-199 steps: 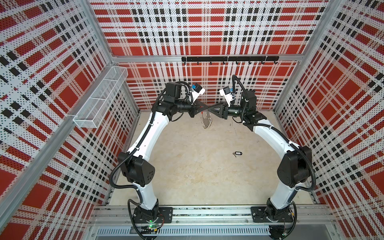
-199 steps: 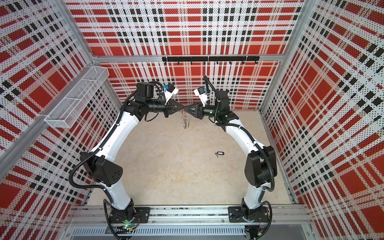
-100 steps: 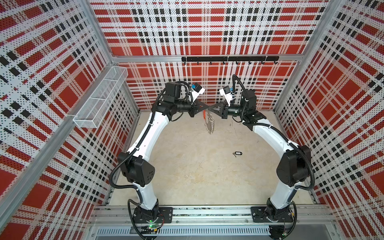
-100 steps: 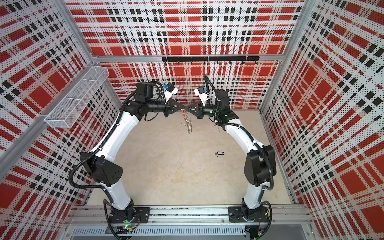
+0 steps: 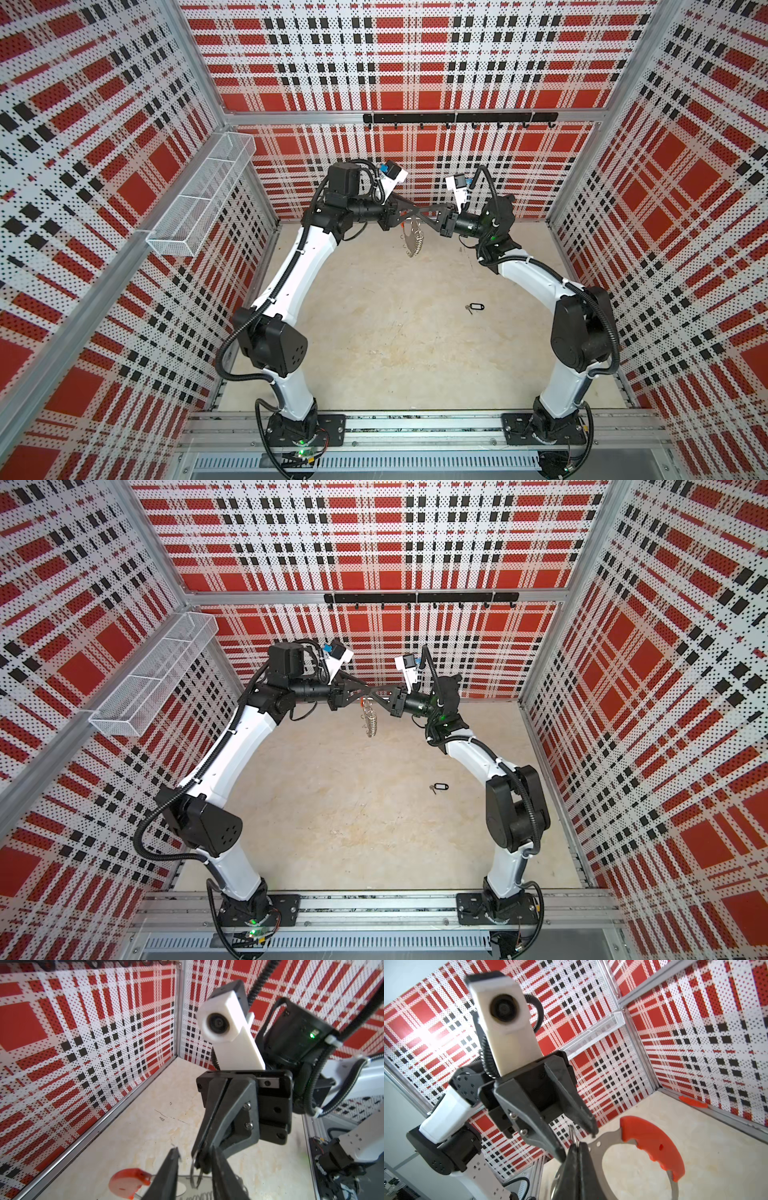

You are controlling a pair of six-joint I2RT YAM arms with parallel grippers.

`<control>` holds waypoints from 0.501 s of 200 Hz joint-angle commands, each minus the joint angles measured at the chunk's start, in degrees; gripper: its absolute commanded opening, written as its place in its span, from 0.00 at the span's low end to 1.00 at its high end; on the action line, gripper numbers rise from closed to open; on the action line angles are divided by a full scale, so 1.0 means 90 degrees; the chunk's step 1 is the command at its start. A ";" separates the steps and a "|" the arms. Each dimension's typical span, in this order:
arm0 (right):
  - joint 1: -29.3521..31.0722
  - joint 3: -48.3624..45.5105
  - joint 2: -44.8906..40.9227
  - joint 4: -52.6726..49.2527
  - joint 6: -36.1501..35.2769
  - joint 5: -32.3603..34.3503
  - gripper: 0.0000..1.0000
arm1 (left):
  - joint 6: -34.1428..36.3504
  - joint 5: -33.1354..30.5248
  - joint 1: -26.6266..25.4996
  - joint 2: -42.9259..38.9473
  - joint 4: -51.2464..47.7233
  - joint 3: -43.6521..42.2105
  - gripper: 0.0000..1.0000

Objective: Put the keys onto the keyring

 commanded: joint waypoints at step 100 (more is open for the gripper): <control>0.0064 -0.0131 0.0299 0.3565 0.2637 0.1173 0.00 | -0.2856 -0.0867 0.0220 -0.1775 0.5924 -0.3325 0.42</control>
